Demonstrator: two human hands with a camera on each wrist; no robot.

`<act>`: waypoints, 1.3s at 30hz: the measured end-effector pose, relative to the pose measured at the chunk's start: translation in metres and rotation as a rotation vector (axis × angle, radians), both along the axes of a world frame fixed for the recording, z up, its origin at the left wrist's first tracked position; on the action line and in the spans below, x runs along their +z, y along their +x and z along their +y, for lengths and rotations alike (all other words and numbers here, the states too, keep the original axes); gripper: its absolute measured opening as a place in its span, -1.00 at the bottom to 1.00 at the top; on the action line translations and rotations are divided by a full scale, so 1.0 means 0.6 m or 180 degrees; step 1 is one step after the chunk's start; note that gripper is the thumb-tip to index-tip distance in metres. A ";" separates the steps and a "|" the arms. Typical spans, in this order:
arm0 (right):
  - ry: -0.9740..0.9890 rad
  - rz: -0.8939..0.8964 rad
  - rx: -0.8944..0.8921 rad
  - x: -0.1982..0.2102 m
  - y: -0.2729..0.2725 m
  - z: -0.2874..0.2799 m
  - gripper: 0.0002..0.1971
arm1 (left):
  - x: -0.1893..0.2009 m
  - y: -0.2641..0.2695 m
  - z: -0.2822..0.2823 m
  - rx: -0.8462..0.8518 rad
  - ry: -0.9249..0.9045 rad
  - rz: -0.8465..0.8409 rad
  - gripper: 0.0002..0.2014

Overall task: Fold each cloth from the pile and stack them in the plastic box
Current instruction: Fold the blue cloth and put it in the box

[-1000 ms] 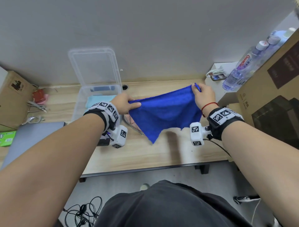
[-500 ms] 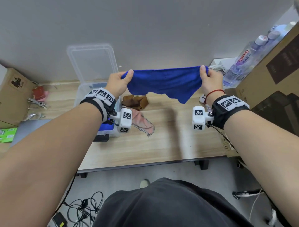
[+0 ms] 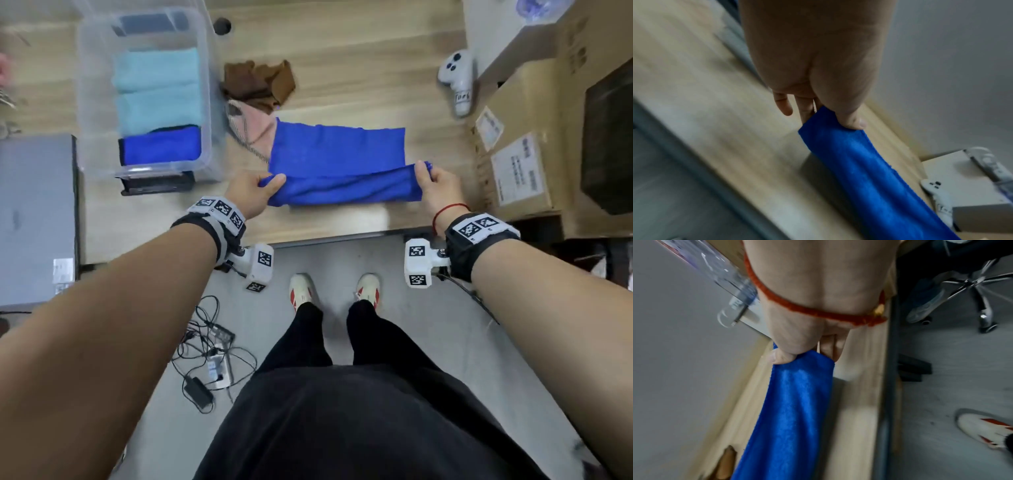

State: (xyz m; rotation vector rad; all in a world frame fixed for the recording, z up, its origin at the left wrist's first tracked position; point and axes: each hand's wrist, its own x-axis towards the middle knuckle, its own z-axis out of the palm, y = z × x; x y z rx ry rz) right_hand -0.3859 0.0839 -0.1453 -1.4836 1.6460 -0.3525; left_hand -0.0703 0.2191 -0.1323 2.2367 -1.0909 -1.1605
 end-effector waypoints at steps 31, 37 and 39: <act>-0.0187 0.0635 0.0045 -0.084 0.034 -0.103 -0.65 | -0.049 0.031 -0.142 -0.0181 -0.0011 -0.0886 -0.72; -0.0049 0.0729 -0.0061 -0.109 0.044 -0.118 -0.76 | -0.074 0.045 -0.155 -0.0033 0.0411 -0.0786 -0.75; -0.0015 0.0736 -0.0069 -0.114 0.045 -0.117 -0.60 | -0.082 0.050 -0.155 0.0065 0.0477 -0.0674 -0.62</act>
